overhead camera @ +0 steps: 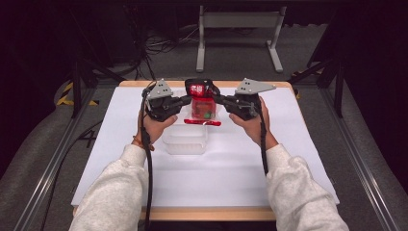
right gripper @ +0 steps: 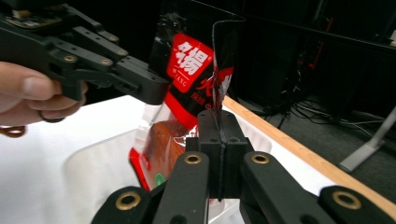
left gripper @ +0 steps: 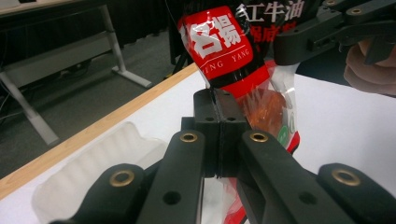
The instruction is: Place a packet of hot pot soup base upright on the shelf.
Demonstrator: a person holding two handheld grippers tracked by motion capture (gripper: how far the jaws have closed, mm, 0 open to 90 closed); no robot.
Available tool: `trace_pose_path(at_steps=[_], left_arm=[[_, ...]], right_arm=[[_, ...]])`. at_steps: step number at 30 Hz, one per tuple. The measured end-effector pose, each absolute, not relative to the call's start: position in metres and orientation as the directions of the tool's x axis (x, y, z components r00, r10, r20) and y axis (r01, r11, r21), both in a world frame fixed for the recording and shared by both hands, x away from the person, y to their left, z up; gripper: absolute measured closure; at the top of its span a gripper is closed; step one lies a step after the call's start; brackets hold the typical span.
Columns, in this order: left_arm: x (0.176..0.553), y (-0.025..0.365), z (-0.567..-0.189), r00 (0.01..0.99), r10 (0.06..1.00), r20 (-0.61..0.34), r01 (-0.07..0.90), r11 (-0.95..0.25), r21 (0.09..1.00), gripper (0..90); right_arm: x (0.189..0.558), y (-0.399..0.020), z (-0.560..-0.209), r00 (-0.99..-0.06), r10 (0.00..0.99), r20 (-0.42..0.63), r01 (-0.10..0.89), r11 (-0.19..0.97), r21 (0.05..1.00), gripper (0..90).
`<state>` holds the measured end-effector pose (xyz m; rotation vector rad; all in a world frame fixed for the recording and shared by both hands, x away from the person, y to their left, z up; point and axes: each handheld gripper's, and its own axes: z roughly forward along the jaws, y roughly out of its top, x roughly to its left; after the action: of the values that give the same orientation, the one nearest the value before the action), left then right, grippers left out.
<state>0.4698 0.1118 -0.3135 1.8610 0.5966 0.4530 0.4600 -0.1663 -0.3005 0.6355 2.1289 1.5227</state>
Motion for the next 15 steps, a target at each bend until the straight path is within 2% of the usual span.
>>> trace_pose_path(at_steps=[7, 15], left_arm=[[0.499, 0.118, -0.319, 0.770, 0.638, 0.019, 0.223, -0.298, 0.928, 89.1], [0.525, 0.125, -0.328, 0.770, 0.638, -0.027, 0.258, -0.272, 0.927, 88.4]], right_arm=[[0.497, -0.149, -0.305, -0.777, 0.624, -0.086, 0.137, 0.301, 0.944, 90.0], [0.526, -0.138, -0.314, -0.761, 0.645, -0.066, 0.180, 0.309, 0.934, 90.0]])
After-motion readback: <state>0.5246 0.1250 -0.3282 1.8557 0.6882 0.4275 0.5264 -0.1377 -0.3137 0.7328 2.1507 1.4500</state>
